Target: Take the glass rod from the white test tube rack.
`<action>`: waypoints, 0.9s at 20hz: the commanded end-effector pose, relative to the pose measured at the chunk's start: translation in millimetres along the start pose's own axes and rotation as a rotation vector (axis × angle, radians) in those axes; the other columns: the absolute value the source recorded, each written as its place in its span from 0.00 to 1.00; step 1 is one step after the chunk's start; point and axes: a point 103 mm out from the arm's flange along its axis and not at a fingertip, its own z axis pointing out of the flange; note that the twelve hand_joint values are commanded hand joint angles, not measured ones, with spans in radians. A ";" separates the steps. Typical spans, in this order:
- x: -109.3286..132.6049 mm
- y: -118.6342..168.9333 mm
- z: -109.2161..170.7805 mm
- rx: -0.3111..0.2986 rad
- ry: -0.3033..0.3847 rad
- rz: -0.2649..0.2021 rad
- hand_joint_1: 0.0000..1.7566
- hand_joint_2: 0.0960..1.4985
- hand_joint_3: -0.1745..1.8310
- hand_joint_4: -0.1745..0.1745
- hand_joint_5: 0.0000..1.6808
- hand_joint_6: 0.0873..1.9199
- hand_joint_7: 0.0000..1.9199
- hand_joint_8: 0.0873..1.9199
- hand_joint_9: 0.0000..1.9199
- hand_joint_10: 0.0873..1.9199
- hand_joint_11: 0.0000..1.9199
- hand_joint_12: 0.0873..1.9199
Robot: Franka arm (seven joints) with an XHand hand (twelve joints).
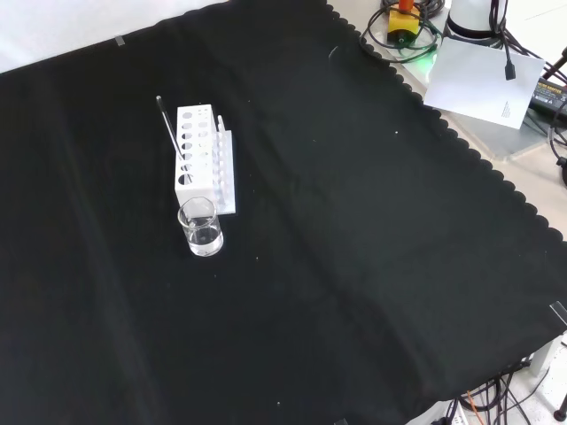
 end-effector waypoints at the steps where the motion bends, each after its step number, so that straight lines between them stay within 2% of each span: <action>1: -8.7 -4.8 0.2 -0.022 0.008 0.002 0.49 0.42 0.43 0.17 0.00 0.00 0.00 0.15 0.00 0.28 0.00 0.39; 4: -12.8 -6.3 0.3 -0.016 -0.006 0.022 0.49 0.44 0.41 0.17 0.00 0.00 0.00 0.13 0.00 0.27 0.00 0.38; 7: -7.8 -1.2 0.5 -0.004 -0.031 0.005 0.49 0.45 0.40 0.17 0.00 0.00 0.00 0.14 0.00 0.27 0.00 0.37; 9: -20.7 -7.5 -0.3 -0.024 0.006 0.012 0.48 0.45 0.40 0.17 0.00 0.00 0.00 0.15 0.00 0.27 0.00 0.37; 12: -21.9 -6.1 0.7 -0.015 0.000 0.016 0.48 0.45 0.40 0.17 0.01 0.00 0.00 0.17 0.00 0.27 0.00 0.36; 16: -18.6 5.4 7.0 0.001 0.001 0.016 0.47 0.46 0.40 0.17 0.01 0.00 0.00 0.23 0.00 0.33 0.00 0.44; 17: -15.2 9.5 9.8 0.021 -0.027 -0.026 0.47 0.46 0.40 0.17 0.02 0.00 0.00 0.25 0.00 0.35 0.00 0.47; 18: -13.6 13.8 12.2 0.027 -0.030 -0.037 0.47 0.45 0.40 0.17 0.02 0.00 0.00 0.27 0.00 0.36 0.00 0.50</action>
